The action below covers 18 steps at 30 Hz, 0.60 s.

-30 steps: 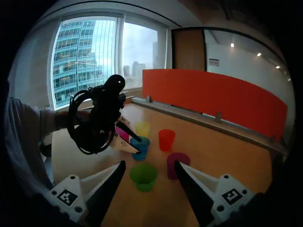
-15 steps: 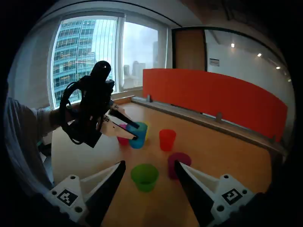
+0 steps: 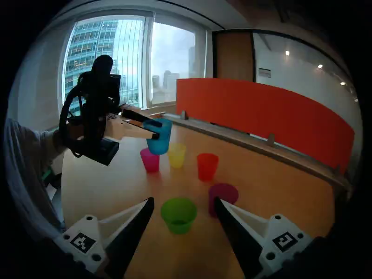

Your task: Pour water

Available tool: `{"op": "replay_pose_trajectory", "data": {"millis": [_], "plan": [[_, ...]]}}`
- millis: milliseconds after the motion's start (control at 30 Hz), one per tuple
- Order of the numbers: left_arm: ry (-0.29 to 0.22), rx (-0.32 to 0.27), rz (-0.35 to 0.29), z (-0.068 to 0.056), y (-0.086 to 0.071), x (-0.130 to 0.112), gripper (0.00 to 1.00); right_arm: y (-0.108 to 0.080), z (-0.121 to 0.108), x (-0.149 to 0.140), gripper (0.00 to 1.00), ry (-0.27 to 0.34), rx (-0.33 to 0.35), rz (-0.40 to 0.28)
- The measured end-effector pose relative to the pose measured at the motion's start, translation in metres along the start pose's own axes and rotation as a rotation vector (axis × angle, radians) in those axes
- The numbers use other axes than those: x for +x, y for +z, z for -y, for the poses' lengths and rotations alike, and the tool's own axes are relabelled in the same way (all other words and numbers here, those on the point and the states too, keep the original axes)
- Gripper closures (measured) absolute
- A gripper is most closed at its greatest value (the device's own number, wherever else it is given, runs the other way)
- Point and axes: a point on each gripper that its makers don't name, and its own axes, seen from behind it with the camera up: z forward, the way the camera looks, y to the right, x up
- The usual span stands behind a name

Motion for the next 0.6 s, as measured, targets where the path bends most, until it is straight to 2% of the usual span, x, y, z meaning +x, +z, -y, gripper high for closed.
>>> {"op": "replay_pose_trajectory", "data": {"millis": [200, 600], "plan": [[0.025, 0.021, -0.067, 0.003, -0.016, 0.02, 0.13, 0.008, 0.0, -0.008, 0.01, 0.0, 0.007, 0.02], [0.019, 0.046, -0.168, 0.008, -0.04, 0.045, 0.13, 0.027, 0.003, -0.033, 0.01, -0.017, 0.029, 0.092]]}}
